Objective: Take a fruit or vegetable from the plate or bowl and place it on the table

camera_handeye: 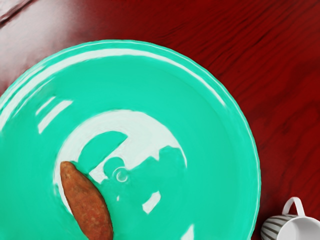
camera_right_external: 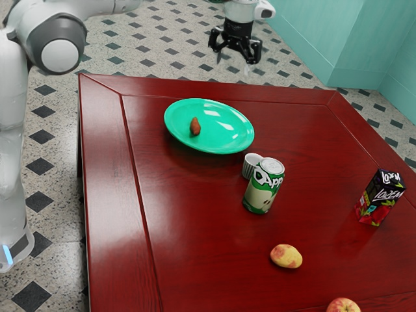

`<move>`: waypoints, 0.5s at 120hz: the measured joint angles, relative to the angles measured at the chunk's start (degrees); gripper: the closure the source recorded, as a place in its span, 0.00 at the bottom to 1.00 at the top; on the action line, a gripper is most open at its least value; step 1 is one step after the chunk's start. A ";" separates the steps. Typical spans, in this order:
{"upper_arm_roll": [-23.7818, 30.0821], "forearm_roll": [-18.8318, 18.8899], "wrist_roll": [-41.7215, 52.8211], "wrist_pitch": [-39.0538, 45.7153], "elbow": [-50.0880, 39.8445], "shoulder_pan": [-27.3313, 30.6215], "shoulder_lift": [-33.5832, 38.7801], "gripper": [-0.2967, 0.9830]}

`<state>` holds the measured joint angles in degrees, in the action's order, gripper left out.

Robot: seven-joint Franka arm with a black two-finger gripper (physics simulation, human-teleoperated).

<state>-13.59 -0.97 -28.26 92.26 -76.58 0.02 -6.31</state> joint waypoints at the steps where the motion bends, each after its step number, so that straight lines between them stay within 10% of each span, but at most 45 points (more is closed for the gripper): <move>1: -0.16 0.02 -0.74 0.04 -0.01 0.27 -0.11 0.23; 60: -1.01 -0.23 -31.43 1.19 -0.45 6.15 -6.06 0.23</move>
<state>-14.60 -1.21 -59.68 93.45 -77.03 6.18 -12.37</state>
